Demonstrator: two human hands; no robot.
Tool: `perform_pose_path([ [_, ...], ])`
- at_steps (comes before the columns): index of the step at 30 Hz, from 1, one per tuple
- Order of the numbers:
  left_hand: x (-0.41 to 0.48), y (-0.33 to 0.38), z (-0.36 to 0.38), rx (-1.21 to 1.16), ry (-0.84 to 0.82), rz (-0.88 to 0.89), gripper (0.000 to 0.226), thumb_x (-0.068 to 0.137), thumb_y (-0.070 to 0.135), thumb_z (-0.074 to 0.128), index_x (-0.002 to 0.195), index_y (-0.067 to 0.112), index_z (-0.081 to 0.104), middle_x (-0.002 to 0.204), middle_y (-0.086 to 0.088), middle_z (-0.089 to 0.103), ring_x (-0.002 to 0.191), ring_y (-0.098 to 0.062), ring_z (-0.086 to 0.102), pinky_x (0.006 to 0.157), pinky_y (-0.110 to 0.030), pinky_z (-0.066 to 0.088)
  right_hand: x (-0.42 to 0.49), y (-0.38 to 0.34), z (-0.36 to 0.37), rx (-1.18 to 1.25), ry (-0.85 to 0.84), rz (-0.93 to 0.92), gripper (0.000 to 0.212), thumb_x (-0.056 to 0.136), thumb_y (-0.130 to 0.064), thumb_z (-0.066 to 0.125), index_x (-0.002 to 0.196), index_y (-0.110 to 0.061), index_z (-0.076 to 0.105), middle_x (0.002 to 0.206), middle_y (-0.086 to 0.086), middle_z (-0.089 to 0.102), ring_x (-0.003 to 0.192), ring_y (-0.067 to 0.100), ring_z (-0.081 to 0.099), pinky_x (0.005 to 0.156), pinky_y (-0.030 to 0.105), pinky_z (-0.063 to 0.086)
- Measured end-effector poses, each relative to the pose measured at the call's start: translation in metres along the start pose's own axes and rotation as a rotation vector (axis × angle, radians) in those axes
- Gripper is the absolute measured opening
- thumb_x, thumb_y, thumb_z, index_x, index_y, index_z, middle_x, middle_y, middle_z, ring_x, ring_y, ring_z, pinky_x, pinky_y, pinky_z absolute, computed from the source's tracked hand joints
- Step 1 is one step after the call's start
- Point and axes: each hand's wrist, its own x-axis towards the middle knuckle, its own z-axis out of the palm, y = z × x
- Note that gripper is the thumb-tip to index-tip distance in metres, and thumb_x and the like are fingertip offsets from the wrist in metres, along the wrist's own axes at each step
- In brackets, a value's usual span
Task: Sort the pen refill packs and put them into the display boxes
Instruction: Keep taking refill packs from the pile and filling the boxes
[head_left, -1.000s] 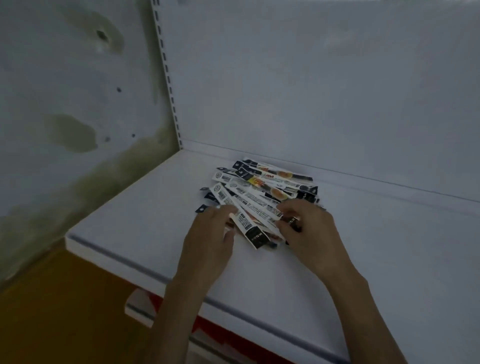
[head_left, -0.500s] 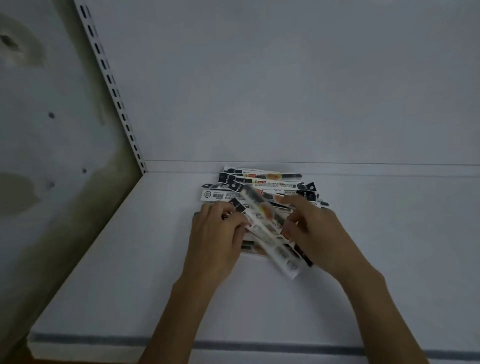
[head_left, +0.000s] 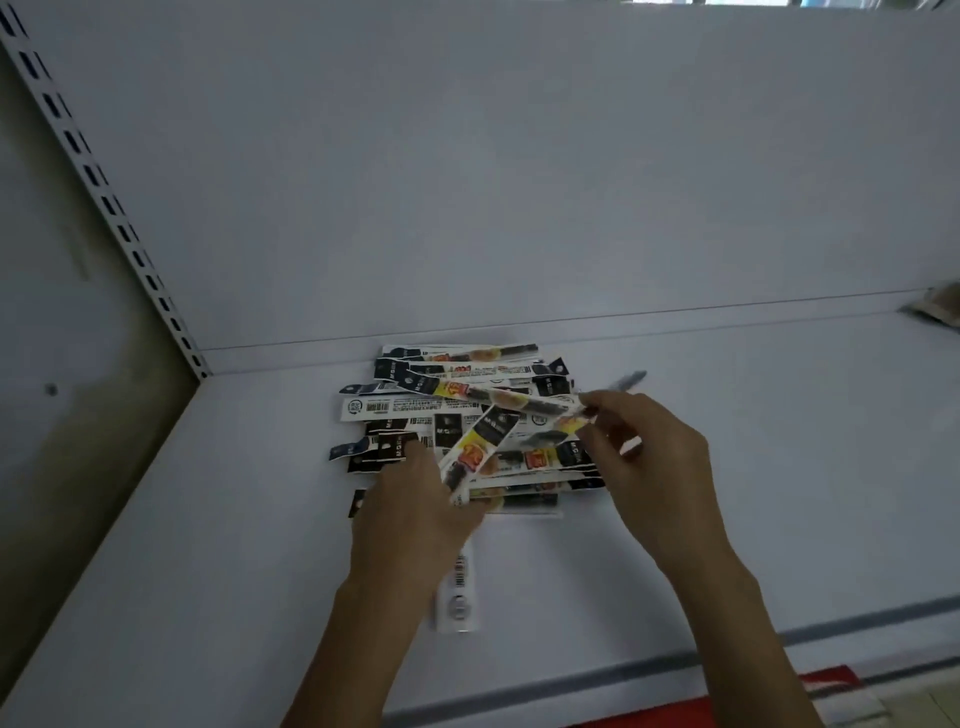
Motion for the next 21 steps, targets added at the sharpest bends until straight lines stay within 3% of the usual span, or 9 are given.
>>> perform_pose_path([
  [2,0.0,-0.002,-0.004,-0.021,0.052,0.025,0.031,0.078,0.036,0.068,0.09,0.017,0.047,0.082,0.0,0.058,0.069,-0.017,0.058,0.054,-0.027,0.045,-0.003,-0.001,-0.001,-0.076,0.094,-0.034,0.013,0.082,-0.012,0.068,0.094,-0.012,0.071,0.074,-0.005,0.052,0.06,0.009,0.049,0.055,0.01,0.04],
  [5,-0.003,0.0,-0.01,0.041,0.197,0.111,0.014,0.088,0.033,0.055,0.087,0.02,0.048,0.072,0.006,0.053,0.058,-0.007,0.049,0.046,-0.022,0.035,-0.006,-0.002,-0.008,-0.094,0.211,-0.045,0.02,0.086,-0.03,0.061,0.087,-0.011,0.067,0.083,-0.005,0.051,0.073,0.01,0.048,0.06,0.007,0.04],
  [8,-0.006,0.012,-0.009,-0.048,0.28,0.212,0.019,0.092,0.029,0.046,0.078,0.017,0.052,0.064,0.005,0.055,0.056,-0.008,0.05,0.047,-0.026,0.039,-0.011,-0.003,-0.021,0.024,0.18,-0.024,0.016,0.095,-0.036,0.045,0.082,-0.028,0.052,0.078,-0.013,0.054,0.071,0.005,0.056,0.06,0.008,0.044],
  [10,-0.008,0.027,-0.004,-0.232,0.245,0.277,0.019,0.092,0.028,0.044,0.083,0.018,0.057,0.068,-0.003,0.063,0.061,-0.017,0.06,0.054,-0.036,0.051,-0.014,0.0,-0.032,0.068,0.158,0.031,0.014,0.095,-0.029,0.045,0.082,-0.035,0.047,0.069,-0.01,0.057,0.063,0.01,0.06,0.051,0.017,0.047],
  [13,-0.017,0.056,0.006,-0.314,0.182,0.39,0.014,0.094,0.03,0.04,0.088,0.027,0.052,0.071,-0.003,0.065,0.064,-0.017,0.062,0.057,-0.042,0.051,-0.022,0.013,-0.054,0.025,0.157,0.143,0.012,0.095,-0.022,0.046,0.091,-0.029,0.055,0.063,-0.003,0.055,0.056,0.017,0.054,0.05,0.028,0.045],
  [17,-0.029,0.104,0.028,-0.429,0.074,0.476,0.016,0.094,0.04,0.038,0.087,0.033,0.051,0.062,0.001,0.06,0.051,-0.006,0.058,0.048,-0.029,0.047,-0.035,0.047,-0.103,-0.048,0.157,0.332,0.013,0.092,-0.029,0.051,0.085,-0.019,0.055,0.056,-0.006,0.043,0.051,0.011,0.042,0.049,0.021,0.035],
  [21,-0.043,0.164,0.076,-0.396,-0.051,0.524,0.014,0.086,0.035,0.058,0.079,0.026,0.05,0.059,0.001,0.057,0.05,-0.006,0.052,0.044,-0.017,0.041,-0.052,0.085,-0.175,-0.151,0.128,0.479,0.013,0.086,-0.029,0.06,0.087,-0.018,0.054,0.064,-0.002,0.048,0.058,0.011,0.043,0.052,0.019,0.034],
])
